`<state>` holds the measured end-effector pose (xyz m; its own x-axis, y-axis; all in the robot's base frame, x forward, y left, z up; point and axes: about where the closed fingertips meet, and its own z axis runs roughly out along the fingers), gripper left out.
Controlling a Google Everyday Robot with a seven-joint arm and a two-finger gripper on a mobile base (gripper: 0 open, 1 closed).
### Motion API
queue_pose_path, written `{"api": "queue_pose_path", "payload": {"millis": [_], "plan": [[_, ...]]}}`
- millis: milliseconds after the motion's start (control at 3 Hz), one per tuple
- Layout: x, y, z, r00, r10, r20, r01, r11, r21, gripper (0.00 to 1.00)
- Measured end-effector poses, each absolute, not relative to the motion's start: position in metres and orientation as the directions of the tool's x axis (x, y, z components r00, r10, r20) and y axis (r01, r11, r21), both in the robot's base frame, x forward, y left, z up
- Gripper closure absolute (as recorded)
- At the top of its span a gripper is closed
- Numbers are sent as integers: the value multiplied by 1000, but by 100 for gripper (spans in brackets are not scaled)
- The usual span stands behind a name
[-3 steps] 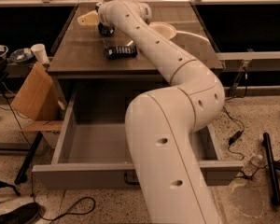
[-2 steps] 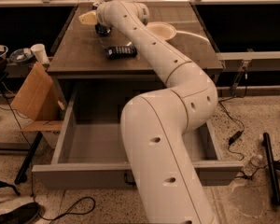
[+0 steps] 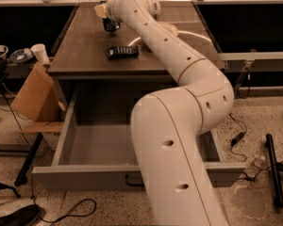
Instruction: Place pepsi can into top drawer
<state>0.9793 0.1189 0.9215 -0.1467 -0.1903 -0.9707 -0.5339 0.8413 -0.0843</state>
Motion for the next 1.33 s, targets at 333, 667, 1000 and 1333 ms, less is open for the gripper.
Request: {"api": "queue_pose_path", "payload": {"millis": [333,667,1000,1333], "plan": [[958,96,950,-120,-196,-973,-527,843,-105,89],[919,73,986,-92,-202,-975,-531,838,-123,100],[873,53,1011,-81,-195,-977,-546,829,-120,100],[827,38,1023,-89,-193,-977,-573,813,-108,100]]}}
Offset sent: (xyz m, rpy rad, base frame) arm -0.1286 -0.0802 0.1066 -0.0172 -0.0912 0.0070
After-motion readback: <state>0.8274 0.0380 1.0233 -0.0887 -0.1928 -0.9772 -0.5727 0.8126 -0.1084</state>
